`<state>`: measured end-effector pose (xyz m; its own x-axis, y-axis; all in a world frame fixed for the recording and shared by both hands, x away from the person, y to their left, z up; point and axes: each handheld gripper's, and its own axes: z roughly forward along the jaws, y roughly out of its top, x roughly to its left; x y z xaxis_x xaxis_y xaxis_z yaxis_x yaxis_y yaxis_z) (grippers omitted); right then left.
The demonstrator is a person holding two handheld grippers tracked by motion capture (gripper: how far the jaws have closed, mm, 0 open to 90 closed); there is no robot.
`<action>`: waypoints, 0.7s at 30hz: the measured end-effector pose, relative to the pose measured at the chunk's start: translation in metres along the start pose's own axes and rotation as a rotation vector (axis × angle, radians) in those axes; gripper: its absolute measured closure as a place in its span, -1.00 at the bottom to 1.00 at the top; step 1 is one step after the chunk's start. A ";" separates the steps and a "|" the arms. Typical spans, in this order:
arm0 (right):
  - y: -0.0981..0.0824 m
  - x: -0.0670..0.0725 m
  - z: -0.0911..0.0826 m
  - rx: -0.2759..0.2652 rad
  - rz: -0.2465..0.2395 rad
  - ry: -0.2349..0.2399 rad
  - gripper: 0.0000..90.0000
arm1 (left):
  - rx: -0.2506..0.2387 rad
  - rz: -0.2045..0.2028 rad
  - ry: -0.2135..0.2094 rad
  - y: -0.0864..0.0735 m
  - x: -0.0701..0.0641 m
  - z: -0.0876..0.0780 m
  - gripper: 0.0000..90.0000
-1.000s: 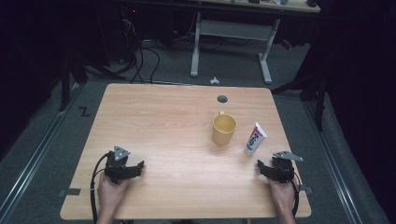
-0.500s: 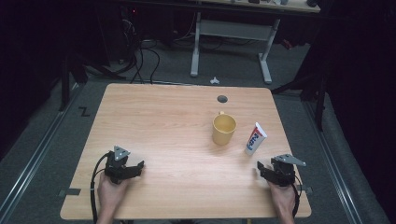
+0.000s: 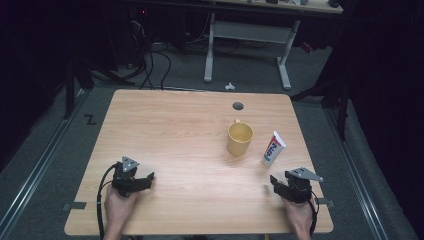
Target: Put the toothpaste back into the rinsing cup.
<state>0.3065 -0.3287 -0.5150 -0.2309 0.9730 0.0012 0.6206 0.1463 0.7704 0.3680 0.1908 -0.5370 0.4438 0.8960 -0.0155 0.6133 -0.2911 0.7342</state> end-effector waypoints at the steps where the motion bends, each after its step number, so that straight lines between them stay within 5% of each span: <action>1: 0.000 0.002 0.000 -0.002 0.001 0.002 -0.17 | 0.000 0.000 0.000 0.000 0.000 0.000 -0.56; 21: 0.014 0.014 -0.005 -0.032 -0.021 0.020 -0.17 | 0.000 0.000 0.000 0.000 0.000 0.000 -0.56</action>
<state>0.3082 -0.3143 -0.5012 -0.2584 0.9660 -0.0029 0.5915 0.1606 0.7902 0.3680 0.1908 -0.5370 0.4439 0.8959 -0.0153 0.6132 -0.2913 0.7342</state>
